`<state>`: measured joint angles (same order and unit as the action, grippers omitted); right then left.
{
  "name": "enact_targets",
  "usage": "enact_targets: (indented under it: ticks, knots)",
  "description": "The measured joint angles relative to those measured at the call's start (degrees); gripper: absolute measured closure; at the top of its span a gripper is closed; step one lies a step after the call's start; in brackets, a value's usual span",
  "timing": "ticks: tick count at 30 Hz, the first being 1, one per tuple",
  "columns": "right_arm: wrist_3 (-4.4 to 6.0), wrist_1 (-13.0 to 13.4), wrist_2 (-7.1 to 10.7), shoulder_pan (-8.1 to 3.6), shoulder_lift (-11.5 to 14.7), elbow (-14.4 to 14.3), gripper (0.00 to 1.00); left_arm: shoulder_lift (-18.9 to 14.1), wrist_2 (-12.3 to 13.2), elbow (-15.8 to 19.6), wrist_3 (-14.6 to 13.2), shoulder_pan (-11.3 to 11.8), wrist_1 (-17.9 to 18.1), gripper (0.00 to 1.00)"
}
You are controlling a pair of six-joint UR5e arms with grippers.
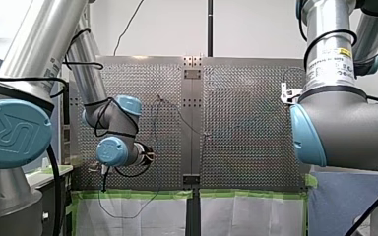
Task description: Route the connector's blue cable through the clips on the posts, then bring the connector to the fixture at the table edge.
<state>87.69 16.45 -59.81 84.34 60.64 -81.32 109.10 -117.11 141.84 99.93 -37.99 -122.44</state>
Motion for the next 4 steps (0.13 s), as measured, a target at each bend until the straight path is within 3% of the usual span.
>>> enact_targets:
  ticks: [4]
  knots:
    - [0.00, 0.0, 0.00, 0.00, 0.0, 0.0, 0.02, 0.0, 0.0, 0.0, 0.0, 0.0, 0.0, 0.02]
